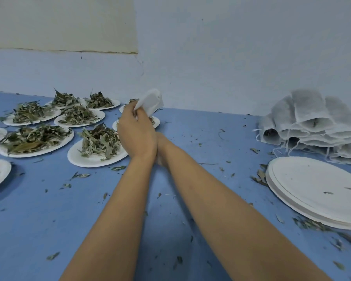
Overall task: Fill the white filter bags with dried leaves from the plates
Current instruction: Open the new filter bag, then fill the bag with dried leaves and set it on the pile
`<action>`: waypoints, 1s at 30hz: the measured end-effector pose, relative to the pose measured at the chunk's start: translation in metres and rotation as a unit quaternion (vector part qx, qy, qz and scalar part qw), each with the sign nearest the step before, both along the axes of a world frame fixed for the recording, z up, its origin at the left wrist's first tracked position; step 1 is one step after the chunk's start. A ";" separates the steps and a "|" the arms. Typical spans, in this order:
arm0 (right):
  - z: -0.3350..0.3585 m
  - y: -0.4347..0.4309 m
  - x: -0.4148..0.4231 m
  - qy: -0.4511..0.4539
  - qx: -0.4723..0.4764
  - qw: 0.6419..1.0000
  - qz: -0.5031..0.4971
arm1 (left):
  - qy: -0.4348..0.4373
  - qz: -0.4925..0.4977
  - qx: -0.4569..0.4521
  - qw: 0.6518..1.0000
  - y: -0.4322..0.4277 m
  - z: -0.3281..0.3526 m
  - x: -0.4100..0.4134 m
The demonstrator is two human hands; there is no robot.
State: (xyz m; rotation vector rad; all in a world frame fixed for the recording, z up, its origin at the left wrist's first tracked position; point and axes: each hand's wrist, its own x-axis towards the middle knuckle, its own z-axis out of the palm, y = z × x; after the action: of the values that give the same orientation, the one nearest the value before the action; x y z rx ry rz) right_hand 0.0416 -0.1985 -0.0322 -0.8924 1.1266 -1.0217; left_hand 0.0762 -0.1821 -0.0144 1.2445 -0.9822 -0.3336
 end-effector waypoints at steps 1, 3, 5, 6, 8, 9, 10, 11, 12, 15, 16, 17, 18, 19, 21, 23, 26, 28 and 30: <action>0.000 0.000 -0.004 0.003 -0.001 1.000 0.007 | -0.002 -0.003 -0.003 1.000 0.001 0.000 -0.001; 0.001 0.006 -0.017 0.032 0.010 0.999 -0.001 | -0.002 -0.011 -0.004 1.000 0.003 0.002 -0.004; 0.003 0.017 -0.040 0.042 0.022 0.999 -0.006 | 0.002 -0.023 -0.003 1.000 0.006 0.003 -0.008; 0.004 0.023 -0.054 0.031 0.029 0.999 -0.008 | 0.000 -0.031 -0.001 1.000 0.008 0.003 -0.012; 0.008 0.034 -0.081 0.046 0.036 0.997 -0.041 | -0.007 -0.049 0.005 0.999 0.013 0.004 -0.023; 0.010 0.038 -0.096 0.058 0.038 0.995 -0.065 | -0.011 -0.058 0.009 0.998 0.016 0.005 -0.028; 0.011 0.042 -0.111 0.070 0.036 0.993 -0.084 | -0.014 -0.067 0.013 0.998 0.020 0.005 -0.034; 0.014 0.048 -0.125 0.084 0.036 0.990 -0.103 | -0.016 -0.077 0.016 0.997 0.023 0.006 -0.040; 0.015 0.053 -0.138 0.099 0.033 0.987 -0.119 | -0.020 -0.085 0.019 0.996 0.025 0.006 -0.045; 0.017 0.063 -0.172 0.145 0.028 0.974 -0.174 | -0.049 -0.069 0.024 0.996 0.030 0.004 -0.056; 0.017 0.065 -0.180 0.174 0.023 0.966 -0.189 | -0.052 -0.050 0.028 0.997 0.031 0.002 -0.057; 0.016 0.067 -0.185 0.214 0.016 0.957 -0.198 | -0.041 -0.029 0.037 0.998 0.031 0.001 -0.056; 0.016 0.069 -0.189 0.259 0.009 0.945 -0.199 | -0.016 -0.009 0.049 0.999 0.030 0.000 -0.054; 0.016 0.070 -0.191 0.308 0.004 0.932 -0.193 | 0.017 0.005 0.062 0.998 0.029 -0.002 -0.052; 0.014 0.071 -0.193 0.404 -0.006 0.900 -0.165 | 0.070 0.009 0.083 0.994 0.026 -0.007 -0.050; 0.013 0.069 -0.191 0.471 -0.009 0.870 -0.143 | 0.094 -0.011 0.102 0.990 0.023 -0.014 -0.051; 0.011 0.062 -0.187 0.523 -0.005 0.843 -0.125 | 0.098 -0.035 0.137 0.985 0.022 -0.025 -0.055; 0.010 0.057 -0.184 0.536 -0.007 0.837 -0.113 | 0.092 -0.038 0.143 0.985 0.021 -0.029 -0.057; 0.009 0.053 -0.182 0.542 -0.009 0.834 -0.106 | 0.084 -0.033 0.134 0.987 0.019 -0.028 -0.056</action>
State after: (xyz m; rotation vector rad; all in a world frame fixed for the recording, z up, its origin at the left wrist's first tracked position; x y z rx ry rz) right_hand -0.1404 -0.1452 -0.0230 -1.4477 2.2032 -0.6480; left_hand 0.0205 -0.1627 -0.0421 1.4026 -0.8528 -0.6281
